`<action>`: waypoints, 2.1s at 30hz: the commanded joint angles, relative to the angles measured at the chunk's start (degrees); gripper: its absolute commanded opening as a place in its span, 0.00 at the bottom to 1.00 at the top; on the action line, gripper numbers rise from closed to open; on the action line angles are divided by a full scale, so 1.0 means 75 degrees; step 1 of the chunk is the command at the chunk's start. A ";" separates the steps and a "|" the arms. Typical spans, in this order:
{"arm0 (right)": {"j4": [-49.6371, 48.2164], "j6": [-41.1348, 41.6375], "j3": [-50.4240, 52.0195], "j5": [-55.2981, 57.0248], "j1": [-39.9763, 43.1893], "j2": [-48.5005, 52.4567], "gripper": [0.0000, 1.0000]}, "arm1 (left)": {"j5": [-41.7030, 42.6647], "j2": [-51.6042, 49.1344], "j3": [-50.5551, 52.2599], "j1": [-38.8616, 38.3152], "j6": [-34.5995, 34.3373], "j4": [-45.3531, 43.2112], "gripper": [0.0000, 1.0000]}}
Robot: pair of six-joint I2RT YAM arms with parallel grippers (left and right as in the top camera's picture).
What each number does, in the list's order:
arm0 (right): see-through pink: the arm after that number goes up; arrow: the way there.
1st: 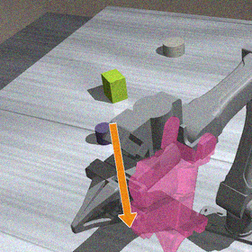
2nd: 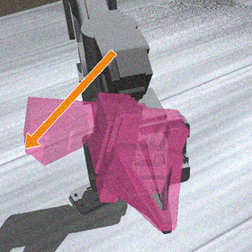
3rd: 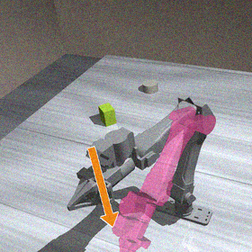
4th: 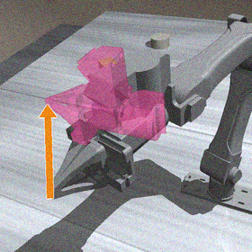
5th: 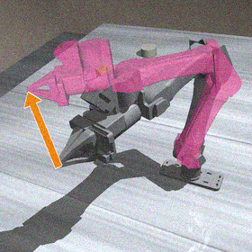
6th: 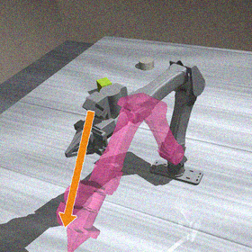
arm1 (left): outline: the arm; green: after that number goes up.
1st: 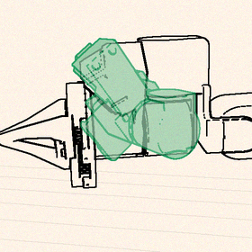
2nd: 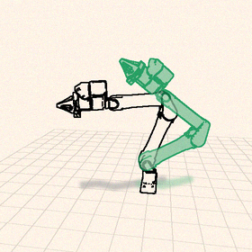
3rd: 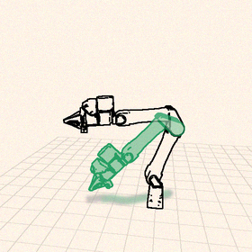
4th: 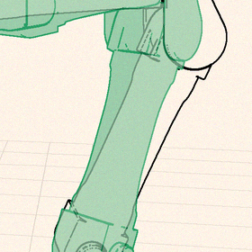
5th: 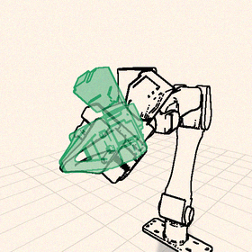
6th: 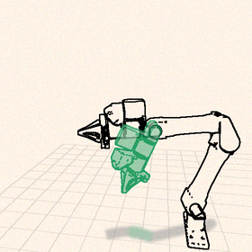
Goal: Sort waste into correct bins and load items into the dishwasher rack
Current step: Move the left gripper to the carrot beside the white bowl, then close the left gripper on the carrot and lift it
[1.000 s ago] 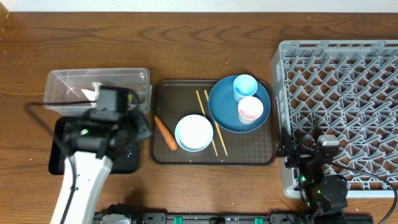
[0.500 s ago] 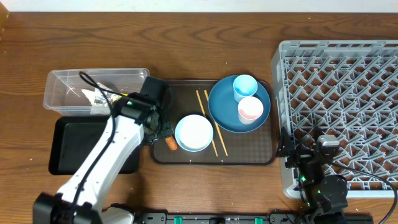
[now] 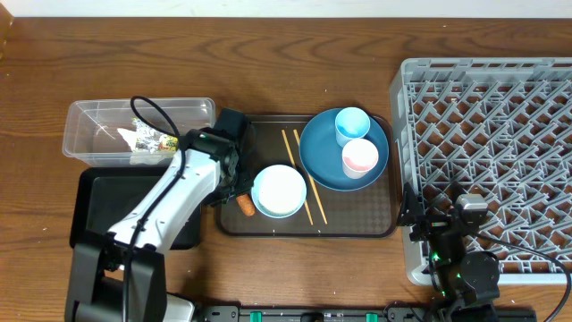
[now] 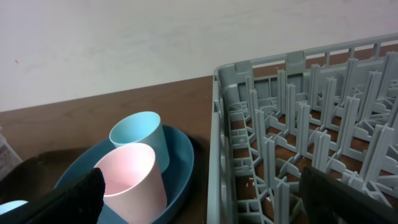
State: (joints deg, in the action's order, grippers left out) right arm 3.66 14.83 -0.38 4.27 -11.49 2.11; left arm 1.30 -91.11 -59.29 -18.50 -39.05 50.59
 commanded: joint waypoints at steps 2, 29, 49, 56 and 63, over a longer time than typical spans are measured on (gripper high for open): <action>0.0029 -0.0044 0.0009 0.0003 0.0009 -0.0015 0.99 | -0.0058 -0.0090 -0.0023 -0.0032 -0.0125 -0.0079 0.37; 0.0029 -0.0044 0.0009 0.0000 0.0009 -0.0015 0.99 | -0.0265 -0.0096 0.0006 -0.0799 0.0256 -0.0411 0.37; 0.0029 -0.0044 0.0009 0.0003 0.0009 -0.0015 0.99 | -0.0268 -0.0099 0.0545 -0.0629 0.0233 -0.0560 0.37; 0.0029 -0.0044 0.0009 0.0000 0.0009 -0.0015 0.99 | -0.0259 -0.0082 0.0953 -0.0629 0.0023 -0.1072 0.31; 0.0029 -0.0044 0.0009 0.0003 0.0009 -0.0015 0.99 | -0.0242 0.0137 0.0868 -0.0629 0.0143 -0.1052 0.29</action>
State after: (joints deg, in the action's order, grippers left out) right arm 3.66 14.83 -0.38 4.29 -11.49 2.11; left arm 0.67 -91.33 -52.53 -23.20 -37.89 42.41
